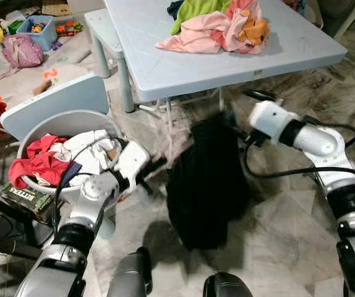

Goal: Hang hanger

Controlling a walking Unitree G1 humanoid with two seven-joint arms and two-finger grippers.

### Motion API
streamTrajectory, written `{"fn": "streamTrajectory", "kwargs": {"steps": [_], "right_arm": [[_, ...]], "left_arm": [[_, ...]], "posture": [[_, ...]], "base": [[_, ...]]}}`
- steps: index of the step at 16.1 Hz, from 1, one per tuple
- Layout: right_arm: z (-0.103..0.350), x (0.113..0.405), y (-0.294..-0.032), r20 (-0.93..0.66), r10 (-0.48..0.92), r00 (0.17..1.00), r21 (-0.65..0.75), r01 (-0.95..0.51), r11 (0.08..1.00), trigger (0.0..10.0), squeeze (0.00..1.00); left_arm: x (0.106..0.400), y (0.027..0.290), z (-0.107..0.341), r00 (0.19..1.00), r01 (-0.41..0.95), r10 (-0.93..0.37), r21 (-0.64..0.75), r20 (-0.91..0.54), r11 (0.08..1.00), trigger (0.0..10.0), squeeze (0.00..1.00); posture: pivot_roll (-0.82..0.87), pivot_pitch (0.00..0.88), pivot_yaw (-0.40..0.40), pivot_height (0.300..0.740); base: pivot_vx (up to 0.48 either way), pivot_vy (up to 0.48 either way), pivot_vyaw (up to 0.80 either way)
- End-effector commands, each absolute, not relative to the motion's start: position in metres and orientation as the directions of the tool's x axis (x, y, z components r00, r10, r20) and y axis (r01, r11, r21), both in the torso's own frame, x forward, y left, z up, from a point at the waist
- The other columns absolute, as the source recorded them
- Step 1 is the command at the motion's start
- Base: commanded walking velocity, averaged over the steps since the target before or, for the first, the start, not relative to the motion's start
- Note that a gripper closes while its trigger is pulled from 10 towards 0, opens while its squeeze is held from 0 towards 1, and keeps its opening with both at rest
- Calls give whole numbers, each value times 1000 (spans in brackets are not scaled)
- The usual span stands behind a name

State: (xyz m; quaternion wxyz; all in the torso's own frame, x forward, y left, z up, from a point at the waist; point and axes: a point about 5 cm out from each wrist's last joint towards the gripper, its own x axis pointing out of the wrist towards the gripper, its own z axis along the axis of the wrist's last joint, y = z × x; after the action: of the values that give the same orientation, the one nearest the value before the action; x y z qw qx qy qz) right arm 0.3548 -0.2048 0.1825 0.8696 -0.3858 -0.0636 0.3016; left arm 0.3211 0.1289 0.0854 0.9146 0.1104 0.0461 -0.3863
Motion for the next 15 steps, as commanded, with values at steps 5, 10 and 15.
{"fn": "streamTrajectory", "kwargs": {"steps": [5, 10, 15], "right_arm": [[120, 335, -205, -324, 523, 788, -392, -615, 685, 10000, 0], [104, 336, -184, -355, 517, 779, -235, -610, 757, 10000, 0], [93, 343, -176, -387, 357, 850, -242, -467, 850, 10000, 0]], "left_arm": [[325, 116, 114, 640, 761, -764, 195, -76, 618, 0, 0], [319, 107, 119, 575, 807, -813, 228, -91, 545, 0, 0], [313, 99, 135, 527, 830, -847, 256, -66, 496, 0, 0]], "posture": [[-83, 99, 13, 740], [-72, 99, 16, 740], [-66, 99, 8, 740]], "base": [[0, 0, 0], [0, 0, 0], [0, 0, 0]]}}
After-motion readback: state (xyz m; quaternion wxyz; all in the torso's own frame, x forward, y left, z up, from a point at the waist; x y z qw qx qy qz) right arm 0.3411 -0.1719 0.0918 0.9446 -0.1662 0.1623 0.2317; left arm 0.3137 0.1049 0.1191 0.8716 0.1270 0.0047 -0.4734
